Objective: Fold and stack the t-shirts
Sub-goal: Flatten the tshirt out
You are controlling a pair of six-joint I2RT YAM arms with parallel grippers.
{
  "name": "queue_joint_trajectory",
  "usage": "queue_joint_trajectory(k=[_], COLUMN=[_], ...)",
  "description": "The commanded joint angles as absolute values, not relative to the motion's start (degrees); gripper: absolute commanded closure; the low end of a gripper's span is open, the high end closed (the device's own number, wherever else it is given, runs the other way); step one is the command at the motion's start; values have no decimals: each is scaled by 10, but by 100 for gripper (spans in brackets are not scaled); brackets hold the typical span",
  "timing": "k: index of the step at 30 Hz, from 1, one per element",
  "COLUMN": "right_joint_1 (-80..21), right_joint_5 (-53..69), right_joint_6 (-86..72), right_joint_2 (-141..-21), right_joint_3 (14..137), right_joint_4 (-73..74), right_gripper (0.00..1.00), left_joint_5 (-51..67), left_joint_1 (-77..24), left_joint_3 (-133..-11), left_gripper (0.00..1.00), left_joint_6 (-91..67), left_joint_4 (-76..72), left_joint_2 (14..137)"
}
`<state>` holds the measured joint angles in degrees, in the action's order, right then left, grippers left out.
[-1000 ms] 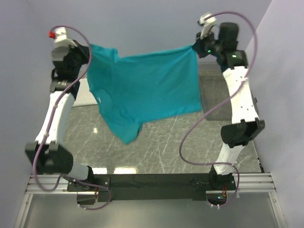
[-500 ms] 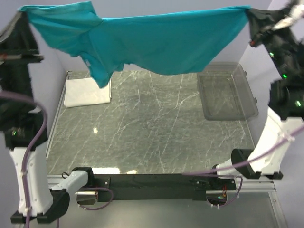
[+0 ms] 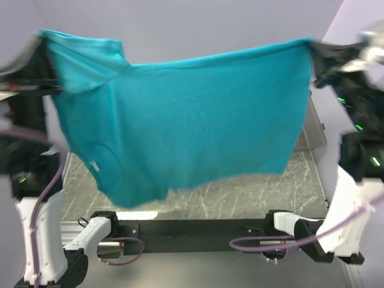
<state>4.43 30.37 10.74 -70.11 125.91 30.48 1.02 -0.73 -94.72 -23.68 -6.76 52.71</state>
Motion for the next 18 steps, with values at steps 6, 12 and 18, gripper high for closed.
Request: queue_joint_trajectory(k=[6,12,18], right_joint_1=[4,-47,-89], right_joint_5=[344,292,198], right_joint_6=[145,153,188], right_joint_2=[-736,-873,-1026], right_joint_3=[785,714,816], right_joint_4=[182,104,142], right_gripper=[100,100,100], left_joint_5=[18,11,15], left_joint_1=[-9,-9,-9], left_joint_3=[-603,-540,-648], left_gripper=[99,100,100], left_joint_6=[-263,-264,-246], left_joint_4=[-79,-122,-76], left_joint_2=[591,756,938])
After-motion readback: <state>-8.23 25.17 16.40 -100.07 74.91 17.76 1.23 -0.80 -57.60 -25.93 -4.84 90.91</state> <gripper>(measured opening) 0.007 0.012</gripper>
